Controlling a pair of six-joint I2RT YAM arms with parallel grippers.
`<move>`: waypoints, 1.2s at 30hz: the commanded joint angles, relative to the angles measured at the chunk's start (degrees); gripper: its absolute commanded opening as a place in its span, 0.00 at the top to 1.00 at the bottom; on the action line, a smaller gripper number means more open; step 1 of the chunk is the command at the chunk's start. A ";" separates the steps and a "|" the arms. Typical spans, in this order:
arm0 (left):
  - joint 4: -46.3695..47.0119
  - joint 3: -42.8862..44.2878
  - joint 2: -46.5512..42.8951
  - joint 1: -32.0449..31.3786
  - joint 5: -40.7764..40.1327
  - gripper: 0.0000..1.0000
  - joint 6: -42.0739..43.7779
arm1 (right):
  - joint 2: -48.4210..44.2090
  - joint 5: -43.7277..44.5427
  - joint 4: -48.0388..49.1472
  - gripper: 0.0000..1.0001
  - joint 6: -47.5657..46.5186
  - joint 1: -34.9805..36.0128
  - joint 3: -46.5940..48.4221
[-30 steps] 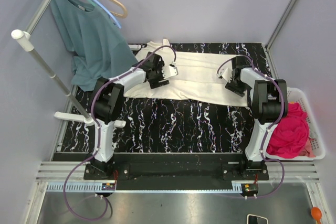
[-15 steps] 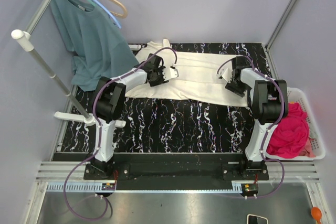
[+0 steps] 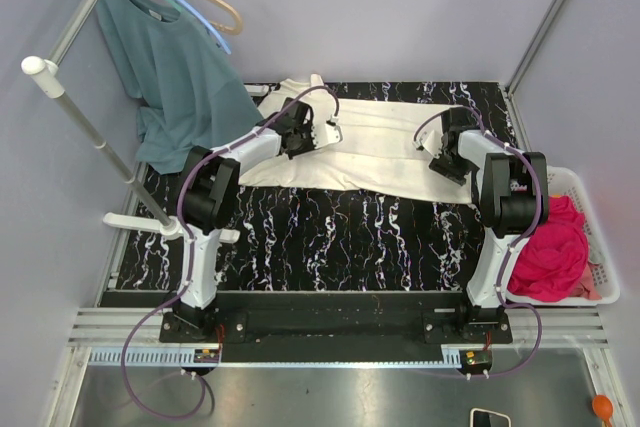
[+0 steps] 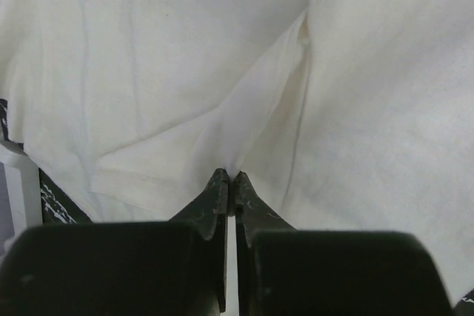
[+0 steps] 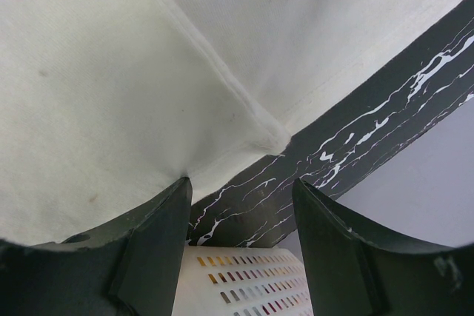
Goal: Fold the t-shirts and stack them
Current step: Fold the tshirt
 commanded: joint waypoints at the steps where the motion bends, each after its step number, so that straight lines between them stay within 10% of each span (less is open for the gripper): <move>1: 4.27 4.42 0.51 -0.45 -2.25 1.00 -0.76 | -1.67 0.74 -2.16 0.33 -2.01 -0.53 -1.25; 15: 10.06 12.61 6.13 -1.86 -6.56 0.98 2.23 | -2.20 1.71 -2.16 0.33 -2.19 -0.53 -1.95; 18: 12.08 12.35 6.57 -2.56 -7.69 0.81 2.67 | -2.28 1.88 -2.16 0.33 -2.36 -0.44 -1.95; 19: 12.88 12.17 6.84 -2.74 -8.31 0.52 2.76 | -2.37 1.88 -2.16 0.33 -2.28 -0.44 -1.95; 22: 16.48 11.64 7.36 -3.09 -10.77 0.24 2.67 | -2.55 1.80 -2.16 0.33 -2.10 -0.53 -2.04; 26: 20.08 11.46 8.07 -3.09 -13.93 0.01 1.79 | -2.55 1.80 -2.24 0.33 -2.10 -0.44 -2.66; 36: 26.60 -2.04 -1.85 -3.00 -16.32 0.01 -1.81 | -4.21 -0.65 -2.16 0.32 0.80 -0.44 -1.43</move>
